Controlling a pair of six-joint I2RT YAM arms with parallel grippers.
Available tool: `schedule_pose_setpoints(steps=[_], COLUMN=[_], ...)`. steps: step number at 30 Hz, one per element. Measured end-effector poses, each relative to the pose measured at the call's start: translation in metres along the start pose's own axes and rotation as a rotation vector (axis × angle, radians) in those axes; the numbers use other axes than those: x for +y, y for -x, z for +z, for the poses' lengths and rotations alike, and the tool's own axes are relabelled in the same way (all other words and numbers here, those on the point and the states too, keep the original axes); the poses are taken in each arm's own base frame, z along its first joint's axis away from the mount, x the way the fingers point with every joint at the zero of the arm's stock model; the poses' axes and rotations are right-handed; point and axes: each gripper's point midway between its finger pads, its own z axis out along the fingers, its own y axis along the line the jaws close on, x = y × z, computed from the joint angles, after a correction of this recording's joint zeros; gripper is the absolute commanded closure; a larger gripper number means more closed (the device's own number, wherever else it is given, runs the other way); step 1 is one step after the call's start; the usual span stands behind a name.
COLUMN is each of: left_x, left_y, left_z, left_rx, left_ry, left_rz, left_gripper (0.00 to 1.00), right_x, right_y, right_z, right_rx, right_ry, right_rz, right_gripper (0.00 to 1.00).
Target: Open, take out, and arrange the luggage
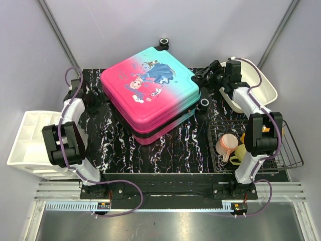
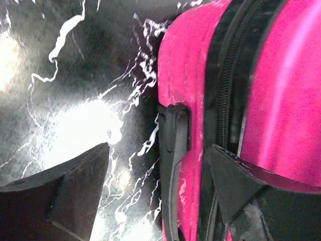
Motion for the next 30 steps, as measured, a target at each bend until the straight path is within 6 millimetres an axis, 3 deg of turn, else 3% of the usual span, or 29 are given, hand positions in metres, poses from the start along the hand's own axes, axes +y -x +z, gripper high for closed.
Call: schedule_pose_setpoints(steps=[5, 8, 12, 15, 18, 22, 26, 30], left_x=[-0.011, -0.022, -0.060, -0.098, -0.146, -0.188, -0.194, -0.187], left_y=[0.029, 0.043, 0.058, 0.055, 0.022, -0.048, -0.108, -0.132], left_z=[-0.012, -0.030, -0.087, -0.136, -0.182, -0.206, -0.199, -0.186], left_rx=[-0.066, -0.109, -0.206, -0.286, -0.331, -0.291, -0.186, -0.108], left_ry=[-0.055, -0.134, -0.310, -0.433, -0.565, -0.698, -0.730, -0.706], left_rz=[0.016, 0.034, 0.206, 0.439, 0.758, 1.115, 1.351, 1.456], left_gripper=[0.06, 0.02, 0.02, 0.03, 0.03, 0.03, 0.02, 0.01], right_x=[0.006, 0.007, 0.006, 0.004, 0.002, 0.004, -0.002, -0.002], right_y=[-0.001, -0.001, 0.003, 0.010, 0.009, -0.012, -0.039, -0.082], right_z=[-0.004, -0.016, -0.041, -0.064, -0.085, -0.105, -0.105, -0.090], right_rx=[0.014, 0.052, 0.106, 0.118, 0.133, 0.198, 0.272, 0.377], right_ry=[0.035, 0.070, 0.128, 0.151, 0.153, 0.173, 0.184, 0.225], right_rz=[-0.076, -0.137, -0.235, -0.338, -0.449, -0.578, -0.673, -0.760], right_gripper=[0.00, 0.00, 0.00, 0.00, 0.03, 0.08, 0.10, 0.11])
